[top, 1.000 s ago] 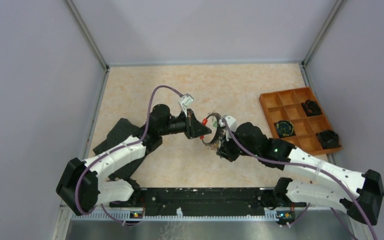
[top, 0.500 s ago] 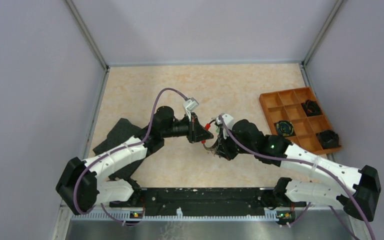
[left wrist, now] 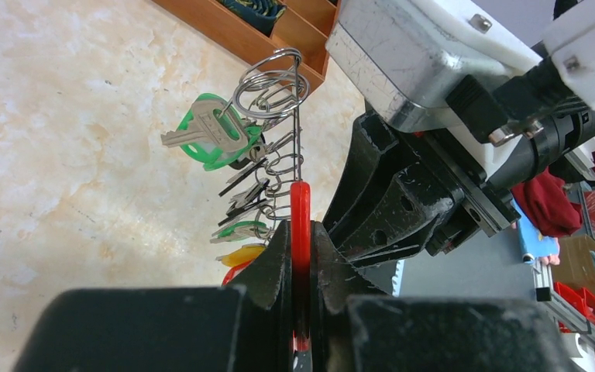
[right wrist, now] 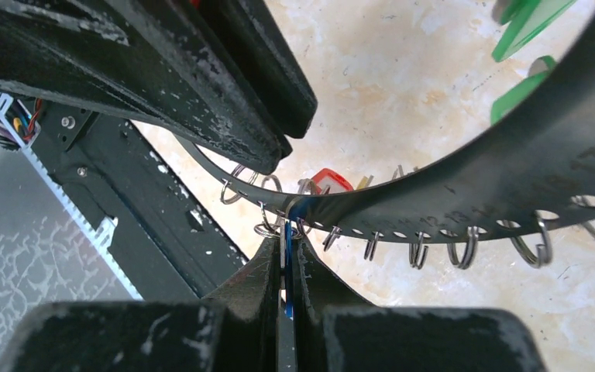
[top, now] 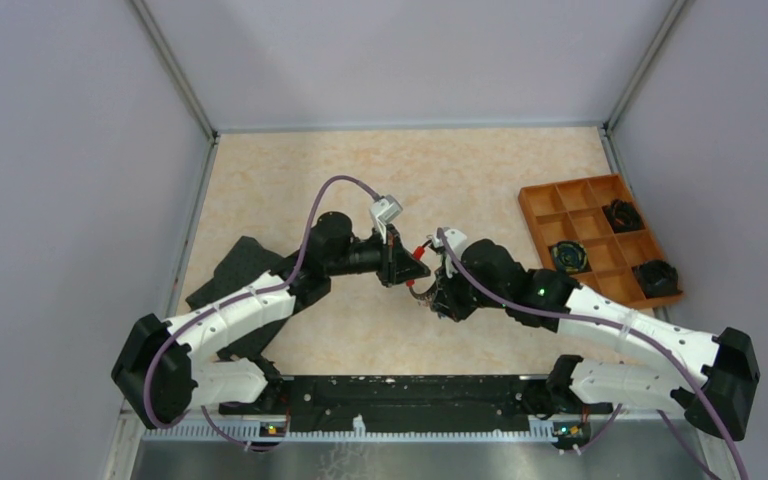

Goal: Remove the keys from the keyring

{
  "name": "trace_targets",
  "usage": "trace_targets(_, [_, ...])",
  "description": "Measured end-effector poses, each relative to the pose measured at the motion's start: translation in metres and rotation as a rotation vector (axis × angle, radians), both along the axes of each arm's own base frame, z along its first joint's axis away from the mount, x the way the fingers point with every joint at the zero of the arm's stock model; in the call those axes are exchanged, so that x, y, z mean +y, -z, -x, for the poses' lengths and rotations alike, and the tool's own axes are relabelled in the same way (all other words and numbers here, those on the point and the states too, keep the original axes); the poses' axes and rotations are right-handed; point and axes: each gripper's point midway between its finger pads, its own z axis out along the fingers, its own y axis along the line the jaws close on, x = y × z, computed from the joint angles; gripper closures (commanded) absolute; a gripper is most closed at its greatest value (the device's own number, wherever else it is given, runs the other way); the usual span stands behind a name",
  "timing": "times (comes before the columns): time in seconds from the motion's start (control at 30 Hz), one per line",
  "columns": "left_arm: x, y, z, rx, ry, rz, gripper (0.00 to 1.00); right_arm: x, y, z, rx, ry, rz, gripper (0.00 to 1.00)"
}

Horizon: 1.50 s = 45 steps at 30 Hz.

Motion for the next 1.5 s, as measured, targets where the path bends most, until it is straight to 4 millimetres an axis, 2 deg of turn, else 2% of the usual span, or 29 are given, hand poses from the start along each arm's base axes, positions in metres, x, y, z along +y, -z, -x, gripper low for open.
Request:
trace_targets(0.6, [-0.002, 0.005, 0.003, -0.016, 0.000, -0.029, 1.00, -0.001, 0.001, -0.003, 0.030, 0.066, -0.010, 1.00])
trace_targets(1.07, [0.002, -0.007, 0.002, -0.063, -0.021, -0.014, 1.00, -0.005, -0.007, -0.006, 0.014, 0.119, -0.042, 1.00])
trace_targets(1.33, [0.003, -0.006, 0.001, -0.058, -0.034, -0.018, 1.00, -0.013, 0.001, -0.003, 0.018, 0.138, -0.038, 1.00])
trace_targets(1.5, [0.006, -0.006, -0.001, -0.050, -0.064, -0.021, 1.00, -0.015, -0.003, -0.003, 0.006, 0.143, -0.051, 1.00])
